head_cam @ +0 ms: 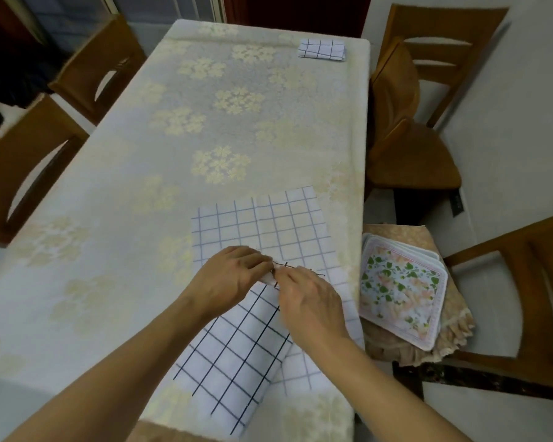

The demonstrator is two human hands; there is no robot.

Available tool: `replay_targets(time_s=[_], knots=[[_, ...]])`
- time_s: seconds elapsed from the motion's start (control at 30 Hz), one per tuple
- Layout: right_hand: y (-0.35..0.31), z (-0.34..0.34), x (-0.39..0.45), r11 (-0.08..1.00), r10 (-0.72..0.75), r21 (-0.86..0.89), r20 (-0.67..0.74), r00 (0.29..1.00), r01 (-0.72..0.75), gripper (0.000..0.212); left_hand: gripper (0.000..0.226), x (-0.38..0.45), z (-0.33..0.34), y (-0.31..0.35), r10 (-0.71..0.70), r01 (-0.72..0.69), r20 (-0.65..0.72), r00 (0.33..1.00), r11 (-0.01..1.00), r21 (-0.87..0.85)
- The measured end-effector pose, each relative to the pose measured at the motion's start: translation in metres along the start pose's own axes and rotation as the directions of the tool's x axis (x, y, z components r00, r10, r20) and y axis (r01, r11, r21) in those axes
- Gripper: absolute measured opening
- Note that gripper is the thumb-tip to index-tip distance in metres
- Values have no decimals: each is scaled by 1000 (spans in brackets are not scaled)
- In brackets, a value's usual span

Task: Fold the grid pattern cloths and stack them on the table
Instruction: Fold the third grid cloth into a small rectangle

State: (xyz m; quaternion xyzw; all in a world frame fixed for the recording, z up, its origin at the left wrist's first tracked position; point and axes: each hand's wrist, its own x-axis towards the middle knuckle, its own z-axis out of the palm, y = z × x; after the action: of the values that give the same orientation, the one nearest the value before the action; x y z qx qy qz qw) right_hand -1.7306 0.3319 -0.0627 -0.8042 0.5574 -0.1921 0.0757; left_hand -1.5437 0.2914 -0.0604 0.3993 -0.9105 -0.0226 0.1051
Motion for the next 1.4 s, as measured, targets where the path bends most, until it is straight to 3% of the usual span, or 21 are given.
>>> replay_targets(time_s=[0.3, 0.4, 0.57, 0.9, 1.13, 1.27, 1.4], knots=[[-71, 23, -67, 991, -65, -113, 89, 994, 75, 44, 48, -98, 6, 15, -94, 93, -36, 995, 996, -16], [-84, 32, -84, 991, -77, -103, 112, 991, 89, 43, 42, -124, 13, 20, -113, 113, -17, 993, 993, -29], [-94, 52, -110, 982, -144, -103, 149, 978, 160, 44, 59, -153, 27, 27, -163, 164, 36, 986, 985, -52], [-101, 86, -151, 973, -200, -50, 295, 934, 224, 51, 42, -203, 65, 33, -104, 108, 102, 989, 993, -38], [-89, 98, -172, 975, -185, -20, 479, 858, 221, 59, 70, -219, 68, 42, -191, 204, 292, 937, 979, -13], [-90, 91, -167, 981, -179, 17, 469, 865, 194, 50, 75, -217, 56, 46, -250, 278, 387, 888, 960, -19], [-68, 87, -138, 992, -123, 73, 374, 919, 104, 47, 68, -198, 54, 50, -346, 385, 352, 870, 922, -44]])
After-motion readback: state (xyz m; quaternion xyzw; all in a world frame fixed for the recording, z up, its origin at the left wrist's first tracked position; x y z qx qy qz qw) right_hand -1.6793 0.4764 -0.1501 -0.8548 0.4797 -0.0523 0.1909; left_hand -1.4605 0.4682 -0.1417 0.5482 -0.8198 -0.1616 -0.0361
